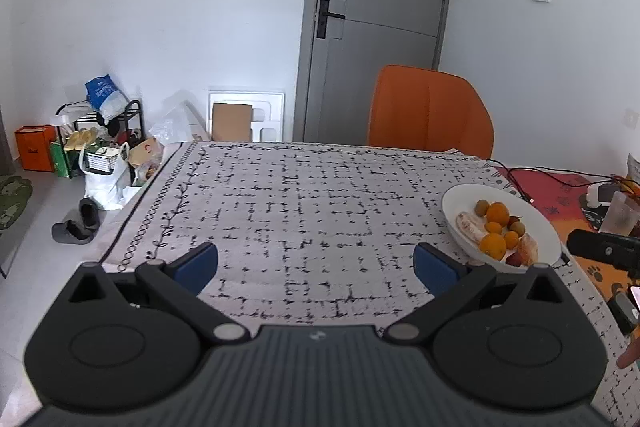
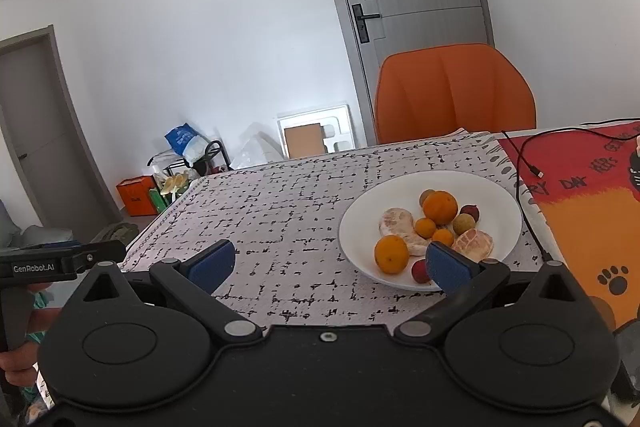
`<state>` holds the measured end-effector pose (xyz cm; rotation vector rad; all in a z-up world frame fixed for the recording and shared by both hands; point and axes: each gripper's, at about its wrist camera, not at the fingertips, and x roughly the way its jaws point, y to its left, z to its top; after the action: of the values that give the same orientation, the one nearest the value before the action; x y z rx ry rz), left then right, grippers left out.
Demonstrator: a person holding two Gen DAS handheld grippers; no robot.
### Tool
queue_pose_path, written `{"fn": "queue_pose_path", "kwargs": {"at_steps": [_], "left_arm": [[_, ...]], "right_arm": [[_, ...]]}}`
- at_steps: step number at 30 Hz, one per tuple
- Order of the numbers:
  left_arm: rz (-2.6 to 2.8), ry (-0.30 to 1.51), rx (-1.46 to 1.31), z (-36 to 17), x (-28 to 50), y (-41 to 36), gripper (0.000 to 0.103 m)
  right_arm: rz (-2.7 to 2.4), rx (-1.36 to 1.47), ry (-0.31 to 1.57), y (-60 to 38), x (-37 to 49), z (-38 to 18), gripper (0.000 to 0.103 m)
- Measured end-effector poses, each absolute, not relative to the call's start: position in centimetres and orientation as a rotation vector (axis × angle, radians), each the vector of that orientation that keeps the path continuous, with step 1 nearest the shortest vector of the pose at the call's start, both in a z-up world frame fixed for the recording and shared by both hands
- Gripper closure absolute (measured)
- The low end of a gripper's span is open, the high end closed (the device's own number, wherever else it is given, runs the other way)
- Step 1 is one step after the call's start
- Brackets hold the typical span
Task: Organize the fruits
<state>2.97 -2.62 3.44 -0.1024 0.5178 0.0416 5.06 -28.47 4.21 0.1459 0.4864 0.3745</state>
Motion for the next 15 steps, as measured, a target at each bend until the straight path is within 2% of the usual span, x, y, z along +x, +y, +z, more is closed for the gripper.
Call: {"fn": "queue_pose_path", "kwargs": {"at_steps": [15], "left_arm": [[0.037,0.529,-0.079,2.7,0.7,-1.4,0.000]], "right_arm": [[0.371,0.133,0.521,-27.4,3.2,2.5,0.000]]}}
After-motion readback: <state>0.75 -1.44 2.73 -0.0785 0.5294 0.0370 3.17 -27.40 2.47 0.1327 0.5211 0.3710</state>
